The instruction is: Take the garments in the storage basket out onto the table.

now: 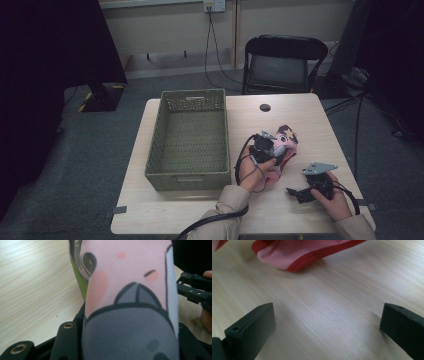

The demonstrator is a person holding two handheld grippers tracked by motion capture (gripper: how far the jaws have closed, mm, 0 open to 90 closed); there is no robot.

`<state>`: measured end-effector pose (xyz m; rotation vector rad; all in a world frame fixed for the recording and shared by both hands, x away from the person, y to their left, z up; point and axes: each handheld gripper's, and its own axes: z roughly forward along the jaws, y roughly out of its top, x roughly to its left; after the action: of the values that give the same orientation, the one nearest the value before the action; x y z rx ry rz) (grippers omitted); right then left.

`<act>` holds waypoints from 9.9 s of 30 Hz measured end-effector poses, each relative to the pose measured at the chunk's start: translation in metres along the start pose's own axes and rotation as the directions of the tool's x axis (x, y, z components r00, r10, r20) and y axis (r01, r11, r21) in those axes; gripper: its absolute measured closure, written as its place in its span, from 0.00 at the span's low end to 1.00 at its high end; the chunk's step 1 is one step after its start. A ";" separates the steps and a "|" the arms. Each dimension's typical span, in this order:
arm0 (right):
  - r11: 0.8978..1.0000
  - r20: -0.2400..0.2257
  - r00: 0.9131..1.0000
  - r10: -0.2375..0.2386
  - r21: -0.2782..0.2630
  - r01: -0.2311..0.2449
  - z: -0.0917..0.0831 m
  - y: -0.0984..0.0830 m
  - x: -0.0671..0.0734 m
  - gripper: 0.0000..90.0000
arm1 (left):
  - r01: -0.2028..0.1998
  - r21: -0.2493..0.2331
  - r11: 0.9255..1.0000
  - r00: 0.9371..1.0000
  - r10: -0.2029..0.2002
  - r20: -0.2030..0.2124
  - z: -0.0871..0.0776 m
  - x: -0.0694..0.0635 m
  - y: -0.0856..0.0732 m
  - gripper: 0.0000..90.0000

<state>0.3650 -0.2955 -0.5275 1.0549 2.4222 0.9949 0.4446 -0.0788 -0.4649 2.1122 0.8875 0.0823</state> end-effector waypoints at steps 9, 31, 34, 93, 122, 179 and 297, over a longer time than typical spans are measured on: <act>1.000 0.000 1.000 0.000 0.000 0.000 0.000 0.000 0.000 0.00 | 0.010 0.016 1.000 1.000 -0.010 -0.009 0.007 0.004 -0.007 0.56; 1.000 0.000 1.000 0.001 0.000 -0.001 0.000 0.000 0.000 0.00 | 0.018 0.033 0.999 1.000 -0.018 -0.016 0.016 0.010 -0.012 0.51; 1.000 0.000 1.000 0.001 0.000 -0.001 0.000 0.000 0.000 0.00 | 0.027 0.033 0.999 1.000 -0.026 -0.016 0.017 0.011 -0.013 0.51; 1.000 0.001 1.000 0.000 0.000 0.000 0.000 0.000 0.000 0.00 | 0.048 0.026 0.999 0.998 -0.048 0.027 -0.015 0.007 -0.005 0.03; 1.000 0.001 1.000 0.000 0.000 0.000 0.000 0.000 0.000 0.00 | -0.030 0.015 0.999 0.991 0.027 0.134 -0.051 -0.012 -0.030 0.03; 1.000 0.005 1.000 0.003 -0.001 -0.003 0.000 0.000 0.000 0.00 | -0.152 0.064 0.986 0.932 0.121 0.341 -0.096 -0.016 -0.101 0.05; 1.000 0.009 1.000 0.006 -0.001 -0.006 0.000 0.000 0.001 0.00 | -0.142 -0.049 0.989 0.964 0.149 0.219 -0.250 0.095 -0.192 0.03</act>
<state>0.3641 -0.2954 -0.5275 1.0643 2.4128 0.9904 0.3205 0.2258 -0.4603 2.1050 0.5948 -0.0624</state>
